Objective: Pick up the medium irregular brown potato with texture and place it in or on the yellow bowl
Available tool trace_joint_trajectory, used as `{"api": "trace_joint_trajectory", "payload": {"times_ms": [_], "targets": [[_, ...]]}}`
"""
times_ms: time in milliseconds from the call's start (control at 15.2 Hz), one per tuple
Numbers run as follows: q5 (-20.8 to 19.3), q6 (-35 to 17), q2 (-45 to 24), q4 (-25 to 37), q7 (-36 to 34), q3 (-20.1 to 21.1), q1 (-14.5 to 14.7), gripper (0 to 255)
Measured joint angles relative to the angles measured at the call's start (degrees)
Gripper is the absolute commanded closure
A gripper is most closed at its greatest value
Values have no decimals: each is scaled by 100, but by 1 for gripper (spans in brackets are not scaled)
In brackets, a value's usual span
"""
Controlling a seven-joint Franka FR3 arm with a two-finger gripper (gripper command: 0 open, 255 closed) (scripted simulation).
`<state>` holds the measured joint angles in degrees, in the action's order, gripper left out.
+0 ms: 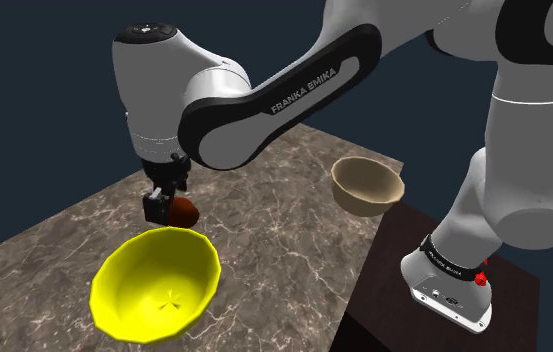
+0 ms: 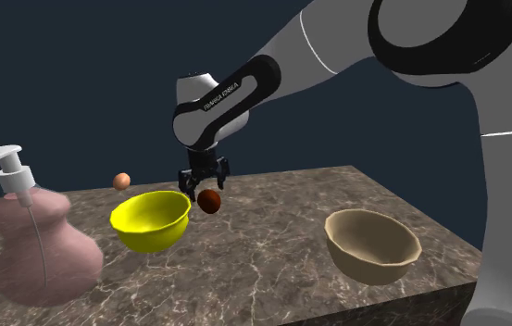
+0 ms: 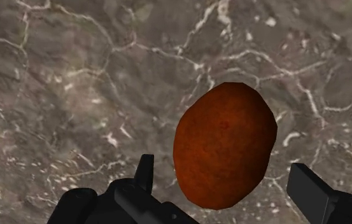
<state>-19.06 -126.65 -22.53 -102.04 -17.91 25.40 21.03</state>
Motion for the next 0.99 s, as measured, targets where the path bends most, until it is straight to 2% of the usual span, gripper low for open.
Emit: {"api": "trace_joint_trajectory", "payload": {"times_ms": [198,594,660,990], "targets": [[-90,-174,-134,-57,-61,-45,25,0],[-111,-199,-169,-47,-76,-55,37,0],[-111,-199,-169,-47,-76,-55,37,255],[-111,-199,-170,-48,-76,-55,37,255]]}}
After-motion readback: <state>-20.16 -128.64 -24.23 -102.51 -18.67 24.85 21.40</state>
